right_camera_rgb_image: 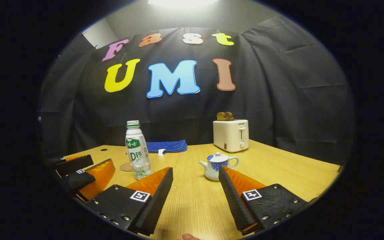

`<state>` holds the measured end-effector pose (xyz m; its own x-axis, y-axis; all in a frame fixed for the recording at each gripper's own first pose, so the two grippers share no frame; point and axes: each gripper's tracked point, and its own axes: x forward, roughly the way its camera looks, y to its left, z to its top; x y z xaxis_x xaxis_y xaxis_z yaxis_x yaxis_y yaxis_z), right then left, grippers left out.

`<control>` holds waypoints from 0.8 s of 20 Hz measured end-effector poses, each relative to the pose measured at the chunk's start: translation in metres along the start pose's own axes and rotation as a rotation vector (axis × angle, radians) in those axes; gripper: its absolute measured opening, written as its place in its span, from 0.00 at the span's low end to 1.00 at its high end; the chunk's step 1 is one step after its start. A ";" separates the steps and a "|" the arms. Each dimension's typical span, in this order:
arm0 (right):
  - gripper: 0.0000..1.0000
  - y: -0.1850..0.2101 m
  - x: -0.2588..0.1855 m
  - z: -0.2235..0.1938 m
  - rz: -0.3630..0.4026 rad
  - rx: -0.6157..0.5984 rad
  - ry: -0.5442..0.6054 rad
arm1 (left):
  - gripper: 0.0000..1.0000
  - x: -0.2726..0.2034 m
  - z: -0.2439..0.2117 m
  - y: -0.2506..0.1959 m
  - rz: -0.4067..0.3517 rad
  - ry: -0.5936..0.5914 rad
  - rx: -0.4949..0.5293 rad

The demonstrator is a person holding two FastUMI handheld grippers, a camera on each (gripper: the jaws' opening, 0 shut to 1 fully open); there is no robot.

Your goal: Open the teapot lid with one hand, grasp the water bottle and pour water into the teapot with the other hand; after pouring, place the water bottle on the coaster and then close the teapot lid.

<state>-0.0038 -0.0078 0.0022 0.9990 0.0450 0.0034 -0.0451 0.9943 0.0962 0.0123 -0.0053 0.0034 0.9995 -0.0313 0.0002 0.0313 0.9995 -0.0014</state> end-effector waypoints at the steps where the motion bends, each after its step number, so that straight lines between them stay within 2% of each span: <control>1: 0.86 0.000 -0.001 0.001 0.024 0.045 0.002 | 1.00 0.001 -0.001 -0.003 -0.001 0.001 0.000; 3: 0.86 -0.015 0.001 0.004 0.022 0.135 0.000 | 1.00 0.005 0.000 -0.008 -0.016 -0.006 -0.004; 4: 0.86 -0.026 0.008 0.001 0.005 0.121 0.012 | 1.00 0.012 0.000 -0.011 -0.026 0.004 -0.020; 5: 0.86 -0.040 0.017 0.003 -0.004 0.057 0.023 | 1.00 0.016 -0.004 -0.017 -0.046 0.023 -0.040; 7: 0.86 -0.055 0.037 0.024 -0.013 -0.012 0.018 | 1.00 0.032 0.002 -0.022 -0.068 0.038 -0.062; 9: 0.86 -0.059 0.058 0.031 -0.005 -0.036 0.032 | 0.99 0.045 0.016 -0.019 -0.050 0.010 -0.049; 12: 0.86 -0.065 0.087 0.018 -0.015 -0.086 0.098 | 0.99 0.061 0.025 -0.026 -0.069 0.003 -0.066; 14: 0.86 -0.060 0.101 0.018 0.000 -0.090 0.113 | 0.94 0.073 0.027 -0.023 -0.065 0.003 -0.067; 15: 0.84 -0.058 0.110 0.020 0.000 -0.100 0.106 | 0.99 0.079 0.028 -0.021 -0.059 0.005 -0.067; 16: 0.83 -0.061 0.117 0.021 -0.011 -0.108 0.107 | 0.99 0.083 0.028 -0.020 -0.059 0.011 -0.068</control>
<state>0.1154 -0.0653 0.0174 0.9939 0.0385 -0.1037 -0.0400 0.9991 -0.0120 0.0943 -0.0284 0.0316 0.9959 -0.0901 -0.0088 0.0893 0.9936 -0.0699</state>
